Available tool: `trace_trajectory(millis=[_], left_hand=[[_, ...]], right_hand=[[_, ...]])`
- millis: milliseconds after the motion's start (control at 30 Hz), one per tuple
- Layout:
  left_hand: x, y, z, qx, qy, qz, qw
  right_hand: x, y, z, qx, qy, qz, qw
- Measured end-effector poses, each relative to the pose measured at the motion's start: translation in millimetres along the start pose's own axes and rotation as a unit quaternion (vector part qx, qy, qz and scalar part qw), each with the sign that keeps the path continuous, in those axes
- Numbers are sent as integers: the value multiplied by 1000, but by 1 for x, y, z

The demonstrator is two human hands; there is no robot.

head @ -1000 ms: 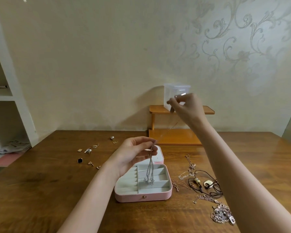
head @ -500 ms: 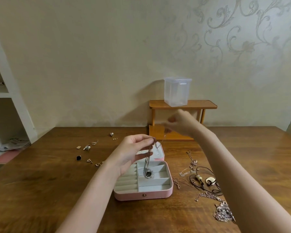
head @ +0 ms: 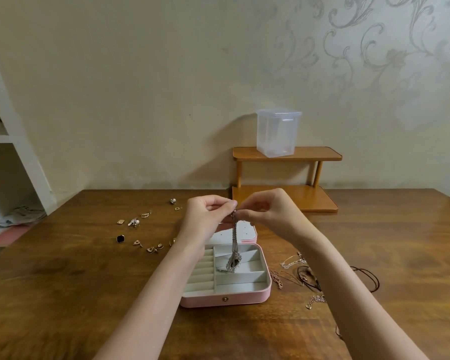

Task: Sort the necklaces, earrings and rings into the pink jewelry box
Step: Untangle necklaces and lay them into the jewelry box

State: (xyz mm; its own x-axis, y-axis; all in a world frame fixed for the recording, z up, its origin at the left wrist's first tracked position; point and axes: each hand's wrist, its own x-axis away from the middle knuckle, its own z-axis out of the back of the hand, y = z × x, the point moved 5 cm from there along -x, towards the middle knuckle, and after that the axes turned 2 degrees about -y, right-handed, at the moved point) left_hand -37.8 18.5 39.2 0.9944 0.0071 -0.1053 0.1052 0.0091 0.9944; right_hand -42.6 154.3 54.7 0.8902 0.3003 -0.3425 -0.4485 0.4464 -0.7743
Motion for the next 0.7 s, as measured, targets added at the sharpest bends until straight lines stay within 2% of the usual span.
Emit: trace_trajectory(millis=[167,267,367,500,567,700], left_hand=[[-9,-2,2,-63,26,-49,996],[-12,-5,1,-23,-22,-25,999],[-13,-6,-1,-55,-77,-14,995],[-18,-1,-5,-109,-67,-52,990],[-19,4,-6,-122,-88,-69,986],[-17,6,-12,-40,-155,-40,986]], right_hand=[[-9,9,-7,33,34,8,999],[-13,14,-2,28,28,0,999],[-15,18,1,13,-5,-13,1000],[-18,21,1,35,-13,0,999],[-18,21,4,33,-33,-1,999],[-13,17,5,-51,-69,9,996]])
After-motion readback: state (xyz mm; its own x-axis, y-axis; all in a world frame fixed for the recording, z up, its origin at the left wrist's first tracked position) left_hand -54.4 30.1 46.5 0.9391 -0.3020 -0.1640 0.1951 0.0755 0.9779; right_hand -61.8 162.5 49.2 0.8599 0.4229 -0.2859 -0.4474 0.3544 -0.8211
